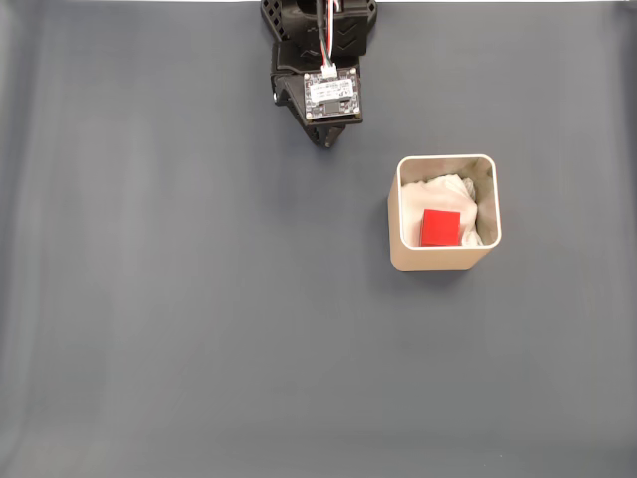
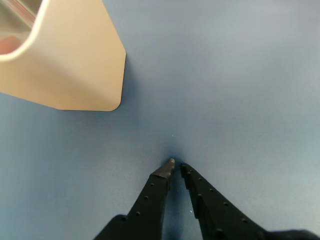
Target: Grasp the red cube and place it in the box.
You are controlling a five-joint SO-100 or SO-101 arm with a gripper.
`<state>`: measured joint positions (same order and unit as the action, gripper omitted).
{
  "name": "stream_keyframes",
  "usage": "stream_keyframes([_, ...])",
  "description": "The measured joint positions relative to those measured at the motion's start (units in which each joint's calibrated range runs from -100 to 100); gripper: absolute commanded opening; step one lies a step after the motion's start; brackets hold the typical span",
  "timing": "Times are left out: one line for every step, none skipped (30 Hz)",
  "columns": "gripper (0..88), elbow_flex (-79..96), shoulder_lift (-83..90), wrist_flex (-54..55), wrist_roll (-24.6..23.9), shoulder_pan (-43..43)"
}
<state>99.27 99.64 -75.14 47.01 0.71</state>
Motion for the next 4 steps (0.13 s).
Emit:
stream_keyframes([5.4,0.00,0.00,0.00,0.00,0.00])
stream_keyframes([5.4,0.00,0.00,0.00,0.00,0.00])
stream_keyframes([5.4,0.00,0.00,0.00,0.00,0.00])
stream_keyframes([5.4,0.00,0.00,0.00,0.00,0.00])
